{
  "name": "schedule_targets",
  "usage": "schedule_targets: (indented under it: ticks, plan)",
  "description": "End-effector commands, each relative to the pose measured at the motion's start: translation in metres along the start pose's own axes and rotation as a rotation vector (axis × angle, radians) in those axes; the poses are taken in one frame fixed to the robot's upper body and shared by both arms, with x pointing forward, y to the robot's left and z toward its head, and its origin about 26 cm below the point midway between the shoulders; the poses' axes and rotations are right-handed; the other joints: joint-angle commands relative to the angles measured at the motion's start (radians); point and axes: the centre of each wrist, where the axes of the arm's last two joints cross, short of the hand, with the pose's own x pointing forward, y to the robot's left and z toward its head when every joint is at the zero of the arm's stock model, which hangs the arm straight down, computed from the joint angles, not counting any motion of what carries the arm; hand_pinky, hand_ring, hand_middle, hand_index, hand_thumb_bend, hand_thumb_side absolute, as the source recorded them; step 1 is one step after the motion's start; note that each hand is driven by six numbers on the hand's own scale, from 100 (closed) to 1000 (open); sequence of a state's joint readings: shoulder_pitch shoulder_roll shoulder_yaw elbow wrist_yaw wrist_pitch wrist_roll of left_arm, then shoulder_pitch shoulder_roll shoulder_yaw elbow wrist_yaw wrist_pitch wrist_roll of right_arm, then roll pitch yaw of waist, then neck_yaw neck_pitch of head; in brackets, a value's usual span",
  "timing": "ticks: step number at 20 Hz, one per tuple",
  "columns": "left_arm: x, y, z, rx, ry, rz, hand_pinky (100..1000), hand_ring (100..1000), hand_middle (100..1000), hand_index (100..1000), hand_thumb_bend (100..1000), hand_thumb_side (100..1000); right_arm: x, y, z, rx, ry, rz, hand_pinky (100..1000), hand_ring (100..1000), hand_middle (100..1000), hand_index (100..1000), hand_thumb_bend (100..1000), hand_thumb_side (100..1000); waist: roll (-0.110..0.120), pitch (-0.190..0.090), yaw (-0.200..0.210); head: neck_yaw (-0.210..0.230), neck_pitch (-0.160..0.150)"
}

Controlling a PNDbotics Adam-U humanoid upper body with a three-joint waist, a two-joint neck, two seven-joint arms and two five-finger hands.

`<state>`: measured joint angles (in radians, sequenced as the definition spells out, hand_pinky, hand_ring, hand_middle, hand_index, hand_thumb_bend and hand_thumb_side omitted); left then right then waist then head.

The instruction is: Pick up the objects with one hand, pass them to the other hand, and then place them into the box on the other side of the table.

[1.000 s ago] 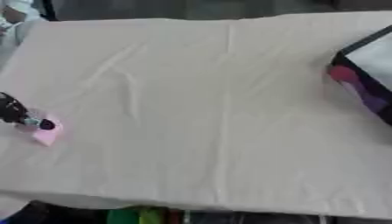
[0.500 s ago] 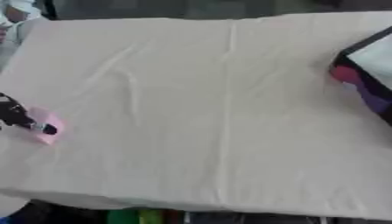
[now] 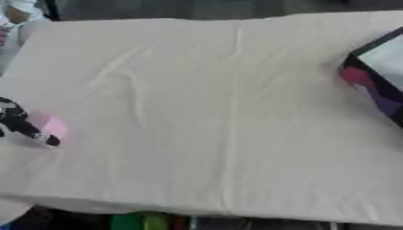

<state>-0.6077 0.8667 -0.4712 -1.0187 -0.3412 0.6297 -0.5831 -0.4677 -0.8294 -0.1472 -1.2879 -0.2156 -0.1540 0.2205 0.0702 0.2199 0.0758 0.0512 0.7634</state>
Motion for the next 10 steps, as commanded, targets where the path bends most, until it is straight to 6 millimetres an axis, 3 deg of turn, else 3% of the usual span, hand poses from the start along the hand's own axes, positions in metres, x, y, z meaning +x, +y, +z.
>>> schedule_targets:
  ticks: [1, 6, 10]
  plan:
    - [-0.0014, 0.0129, 0.0049, -0.027, 0.075, 0.046, 795, 815, 717, 690, 829, 340, 0.007, -0.0114, -0.0007, -0.014, -0.012, 0.029, 1000, 1000, 1000, 1000, 100, 463, -0.002, -0.013, 0.0, 0.003, 0.007]
    - [0.0045, 0.0131, 0.0041, -0.002, 0.064, 0.053, 793, 809, 709, 675, 795, 334, 0.0032, -0.0092, 0.0008, -0.007, 0.003, 0.032, 1000, 1000, 1000, 1000, 100, 475, -0.002, -0.012, 0.001, 0.003, 0.007]
    - [0.006, 0.0131, 0.0039, 0.0, 0.063, 0.054, 791, 804, 700, 641, 694, 201, 0.0026, -0.0093, 0.0009, -0.006, 0.006, 0.036, 1000, 1000, 1000, 1000, 100, 476, -0.002, -0.012, 0.0, 0.003, 0.007]
